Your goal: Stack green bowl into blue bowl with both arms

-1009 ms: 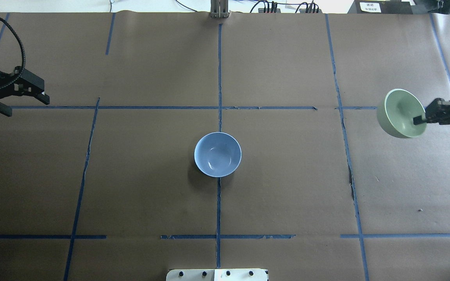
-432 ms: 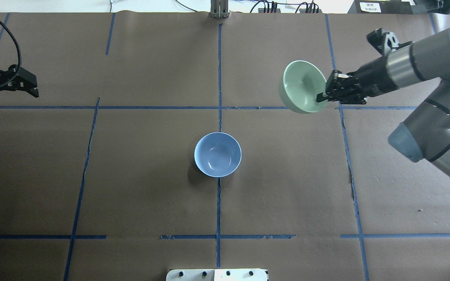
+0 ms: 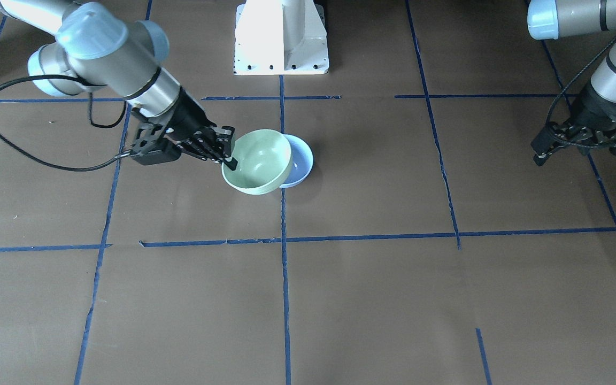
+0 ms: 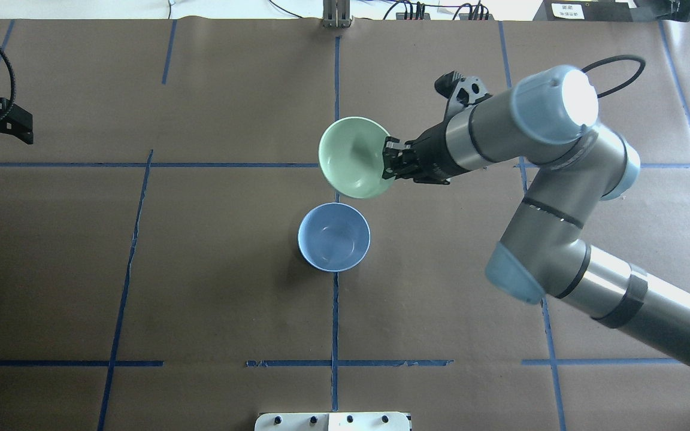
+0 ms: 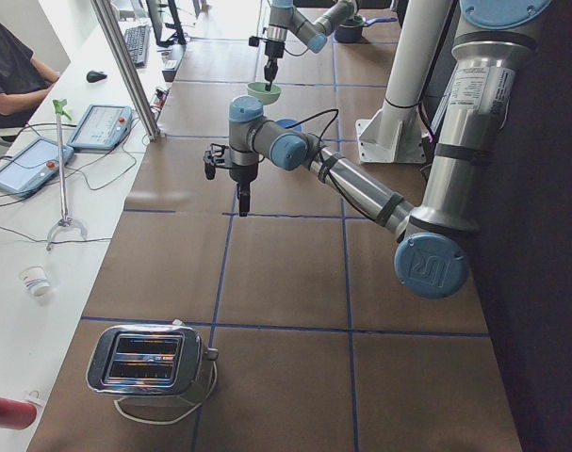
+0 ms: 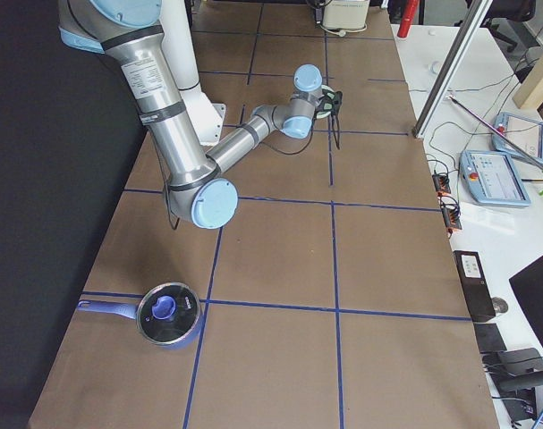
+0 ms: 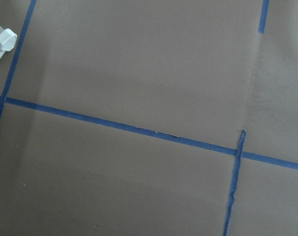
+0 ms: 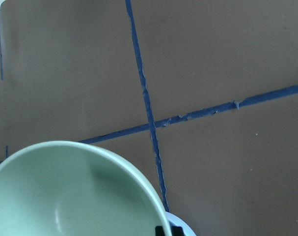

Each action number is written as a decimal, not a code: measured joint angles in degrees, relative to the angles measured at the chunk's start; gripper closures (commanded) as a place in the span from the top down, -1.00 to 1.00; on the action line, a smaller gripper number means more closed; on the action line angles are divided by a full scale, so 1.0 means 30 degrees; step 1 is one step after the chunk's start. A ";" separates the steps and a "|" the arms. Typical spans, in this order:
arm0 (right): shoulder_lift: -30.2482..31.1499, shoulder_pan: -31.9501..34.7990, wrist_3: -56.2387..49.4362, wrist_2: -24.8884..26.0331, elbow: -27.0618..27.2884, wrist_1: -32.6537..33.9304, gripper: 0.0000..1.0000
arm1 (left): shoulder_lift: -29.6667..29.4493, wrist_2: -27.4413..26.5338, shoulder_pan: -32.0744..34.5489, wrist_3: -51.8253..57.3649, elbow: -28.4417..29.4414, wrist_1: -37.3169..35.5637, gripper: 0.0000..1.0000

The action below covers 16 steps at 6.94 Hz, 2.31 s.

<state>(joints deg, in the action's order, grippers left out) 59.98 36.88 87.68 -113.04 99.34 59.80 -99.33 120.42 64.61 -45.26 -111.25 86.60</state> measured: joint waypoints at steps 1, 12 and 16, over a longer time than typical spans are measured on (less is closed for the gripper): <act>-0.0260 -0.1245 0.0008 0.1387 -0.0024 0.0601 -1.00 | 0.0020 0.0020 0.0374 0.0828 0.0451 0.0007 1.00; -0.0124 -0.2833 -0.0090 0.3519 0.0151 0.2084 1.00 | 0.0019 0.0064 0.0793 0.1543 0.1208 0.0178 1.00; 0.1007 0.0729 -0.3861 0.0983 0.1185 0.4600 1.00 | 0.0049 0.0201 0.1656 0.3799 0.1433 0.0036 1.00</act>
<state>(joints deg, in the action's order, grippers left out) 63.00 39.06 76.10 -110.09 102.90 73.60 -99.18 121.03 69.57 -33.86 -106.95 86.71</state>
